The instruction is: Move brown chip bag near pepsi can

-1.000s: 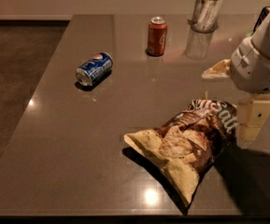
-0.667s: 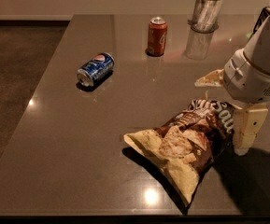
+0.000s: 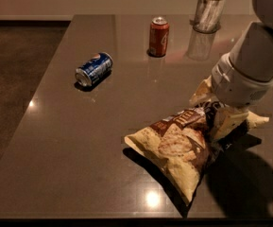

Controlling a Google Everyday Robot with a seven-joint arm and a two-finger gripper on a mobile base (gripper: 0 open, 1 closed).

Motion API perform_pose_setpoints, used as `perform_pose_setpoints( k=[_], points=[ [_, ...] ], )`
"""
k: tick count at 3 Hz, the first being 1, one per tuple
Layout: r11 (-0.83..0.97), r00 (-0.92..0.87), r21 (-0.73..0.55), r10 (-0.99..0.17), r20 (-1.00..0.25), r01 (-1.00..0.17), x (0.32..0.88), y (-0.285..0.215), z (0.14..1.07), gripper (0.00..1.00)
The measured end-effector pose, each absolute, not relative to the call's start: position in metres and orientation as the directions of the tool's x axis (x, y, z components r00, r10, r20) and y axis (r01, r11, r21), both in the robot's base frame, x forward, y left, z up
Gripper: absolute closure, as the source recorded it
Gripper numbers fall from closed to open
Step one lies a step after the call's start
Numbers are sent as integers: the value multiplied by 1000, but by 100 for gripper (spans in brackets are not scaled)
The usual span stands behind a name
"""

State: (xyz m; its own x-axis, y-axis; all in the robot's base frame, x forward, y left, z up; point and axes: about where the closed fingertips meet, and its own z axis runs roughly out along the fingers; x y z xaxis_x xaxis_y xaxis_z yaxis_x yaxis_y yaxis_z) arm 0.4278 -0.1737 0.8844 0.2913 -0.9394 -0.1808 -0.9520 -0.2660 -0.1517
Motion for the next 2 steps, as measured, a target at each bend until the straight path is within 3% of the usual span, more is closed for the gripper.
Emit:
perform_pose_setpoints(
  k=[1, 2],
  points=[
    [-259, 280, -144, -948, -150, -955, 441, -157, 892, 72],
    [-254, 277, -158, -949, -148, -954, 459, -138, 903, 95]
  ],
)
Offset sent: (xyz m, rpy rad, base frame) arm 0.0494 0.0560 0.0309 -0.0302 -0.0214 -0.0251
